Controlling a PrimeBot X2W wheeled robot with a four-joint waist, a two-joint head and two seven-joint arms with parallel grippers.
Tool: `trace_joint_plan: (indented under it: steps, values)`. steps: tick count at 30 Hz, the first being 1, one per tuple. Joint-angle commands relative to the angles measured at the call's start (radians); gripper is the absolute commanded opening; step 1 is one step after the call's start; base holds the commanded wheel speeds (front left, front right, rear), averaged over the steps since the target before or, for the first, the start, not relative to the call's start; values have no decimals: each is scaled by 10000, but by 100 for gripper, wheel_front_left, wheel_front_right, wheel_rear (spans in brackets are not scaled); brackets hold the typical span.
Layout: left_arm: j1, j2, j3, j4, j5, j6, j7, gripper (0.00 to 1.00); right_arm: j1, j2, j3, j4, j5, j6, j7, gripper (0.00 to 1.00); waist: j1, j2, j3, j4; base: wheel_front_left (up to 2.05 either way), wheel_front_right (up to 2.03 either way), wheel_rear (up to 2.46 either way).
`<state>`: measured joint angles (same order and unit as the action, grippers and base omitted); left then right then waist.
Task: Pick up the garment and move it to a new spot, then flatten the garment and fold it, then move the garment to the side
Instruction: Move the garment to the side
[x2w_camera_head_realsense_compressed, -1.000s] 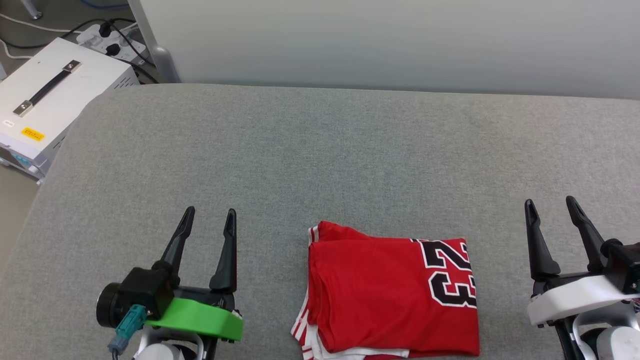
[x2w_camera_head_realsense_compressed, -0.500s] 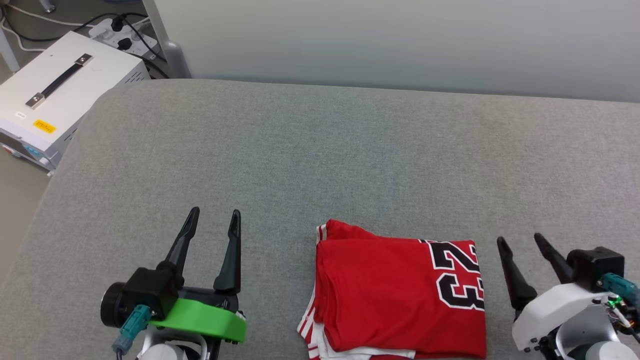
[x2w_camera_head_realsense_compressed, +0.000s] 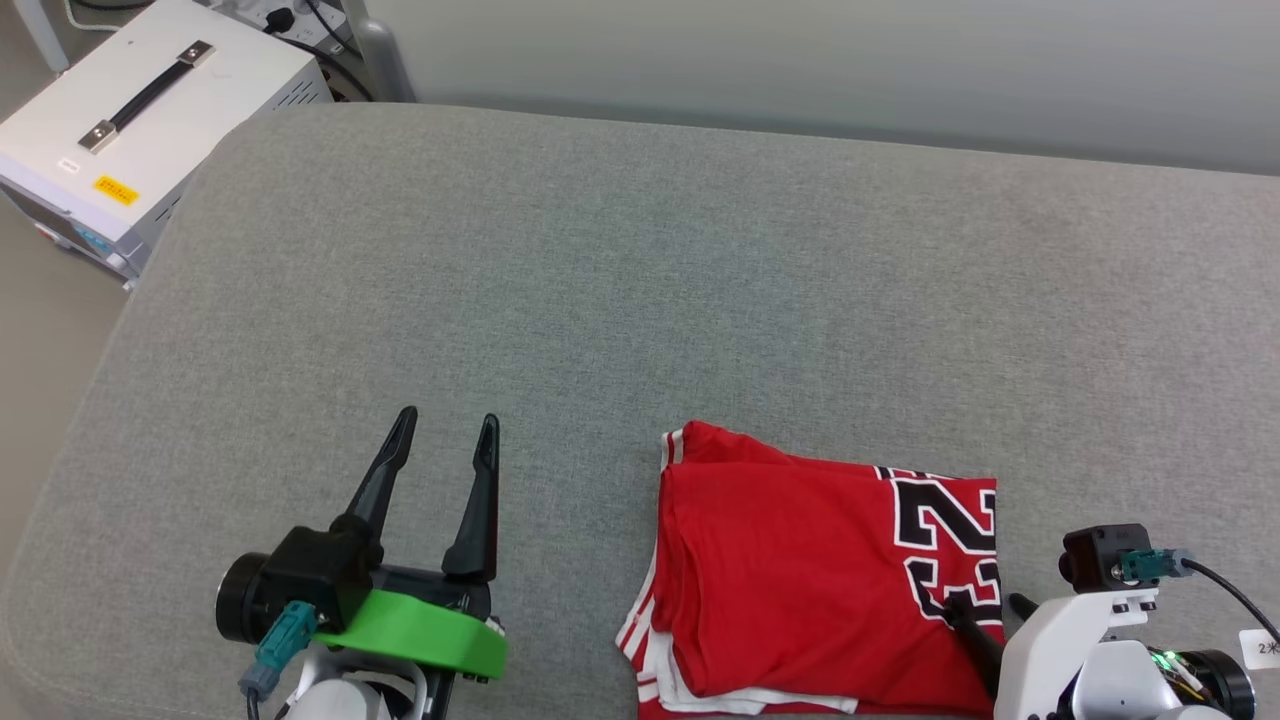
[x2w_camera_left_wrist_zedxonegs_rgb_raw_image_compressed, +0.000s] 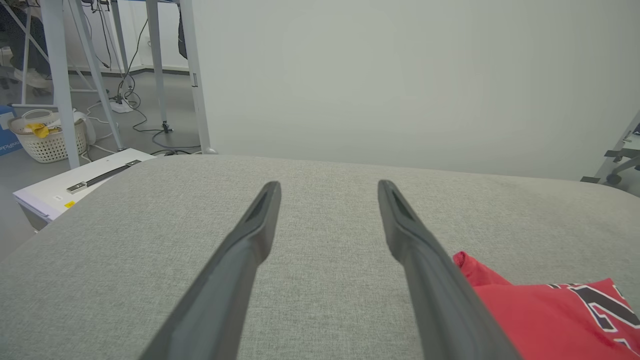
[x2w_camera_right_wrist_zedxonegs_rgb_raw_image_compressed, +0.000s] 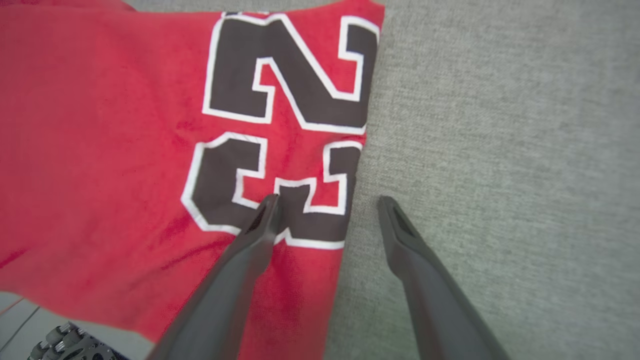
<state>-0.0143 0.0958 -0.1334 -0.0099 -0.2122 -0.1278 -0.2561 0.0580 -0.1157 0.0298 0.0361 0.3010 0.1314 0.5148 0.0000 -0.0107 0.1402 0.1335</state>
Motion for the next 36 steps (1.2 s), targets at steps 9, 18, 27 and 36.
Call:
trace_joint_plan:
  steps: [9, 18, 27, 36]
  values:
    - [-333, 23, -6, 49, -1, -29, -57, 100, -266, 50, 583, 697, -79, -7, 762, 0, 0, 107, 355, 346, 0, 0, 0]
    - [-211, 9, -139, 136, 0, -29, -57, 100, -689, -640, 1117, 575, -419, -7, 94, 0, 0, 107, -58, -66, 0, 0, 0]
    - [145, 31, -316, 65, -2, -29, -57, 100, -1345, -2716, 2677, -145, -1163, -7, -89, 0, 0, 107, -523, -1331, 0, 0, 0]
    - [-56, 138, -678, -320, 112, -29, -57, 100, -2334, -5148, 3054, -660, -1288, -7, -41, 0, 0, 107, 184, -2978, 0, 0, 0]
